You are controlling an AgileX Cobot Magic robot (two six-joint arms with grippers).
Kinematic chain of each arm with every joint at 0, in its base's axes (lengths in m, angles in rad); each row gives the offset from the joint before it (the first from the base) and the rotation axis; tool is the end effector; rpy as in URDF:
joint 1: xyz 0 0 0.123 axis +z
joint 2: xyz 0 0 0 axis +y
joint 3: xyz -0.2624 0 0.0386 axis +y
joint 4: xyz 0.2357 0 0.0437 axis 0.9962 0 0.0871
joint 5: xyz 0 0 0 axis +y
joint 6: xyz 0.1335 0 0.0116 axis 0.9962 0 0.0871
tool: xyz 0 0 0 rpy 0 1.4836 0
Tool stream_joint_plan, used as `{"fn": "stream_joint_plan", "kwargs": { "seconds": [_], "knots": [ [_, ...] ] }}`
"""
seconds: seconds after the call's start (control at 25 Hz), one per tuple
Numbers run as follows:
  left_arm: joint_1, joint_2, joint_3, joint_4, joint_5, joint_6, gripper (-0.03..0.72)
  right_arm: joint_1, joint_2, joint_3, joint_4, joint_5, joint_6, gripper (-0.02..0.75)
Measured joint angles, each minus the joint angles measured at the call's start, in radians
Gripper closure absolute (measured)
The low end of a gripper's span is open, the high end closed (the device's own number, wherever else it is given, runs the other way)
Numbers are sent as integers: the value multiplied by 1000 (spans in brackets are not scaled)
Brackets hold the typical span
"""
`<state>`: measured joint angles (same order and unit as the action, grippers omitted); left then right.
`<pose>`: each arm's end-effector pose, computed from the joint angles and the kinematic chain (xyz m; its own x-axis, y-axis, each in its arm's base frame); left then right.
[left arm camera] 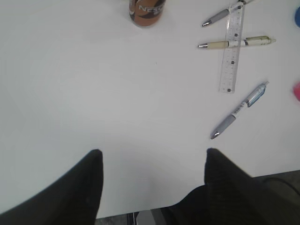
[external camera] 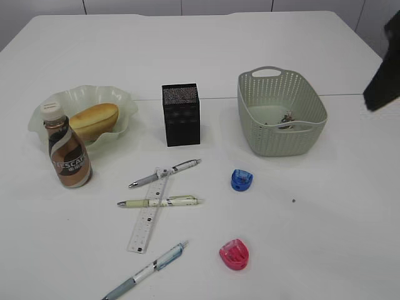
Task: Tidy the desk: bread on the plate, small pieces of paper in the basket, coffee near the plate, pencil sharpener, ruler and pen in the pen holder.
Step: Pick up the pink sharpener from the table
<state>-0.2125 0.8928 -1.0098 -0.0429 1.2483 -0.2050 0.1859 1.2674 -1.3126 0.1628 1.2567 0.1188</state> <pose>0.1570 -0.0394 0.3067 -0.8748 -0.0329 -0.4833 0.0420 0.9888 -0.1434 0.2414 0.0664 0.3200 -0.9140 -0.0023 -0.4057 -0.0958 0.9730 0.2102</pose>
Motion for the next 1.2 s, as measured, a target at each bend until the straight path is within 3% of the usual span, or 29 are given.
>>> {"fn": "stream_joint_plan", "kwargs": {
  "seconds": [0.12, 0.28, 0.56, 0.88, 1.2],
  "knots": [
    [0, 34, 0, -4, 2, 0, 191, 53, 0, 62, -4, 0, 14, 260],
    [0, 81, 0, -4, 2, 0, 191, 183, 24, 76, -61, -2, 84, 260],
    [0, 104, 0, -6, 2, 0, 191, 361, 201, 76, -88, -14, 169, 260],
    [0, 104, 0, -1, 2, 0, 191, 374, 396, 76, -79, -34, 154, 262],
    [0, 104, 0, 10, 2, 0, 191, 374, 496, 76, -59, -182, 91, 262]
  ]
}}
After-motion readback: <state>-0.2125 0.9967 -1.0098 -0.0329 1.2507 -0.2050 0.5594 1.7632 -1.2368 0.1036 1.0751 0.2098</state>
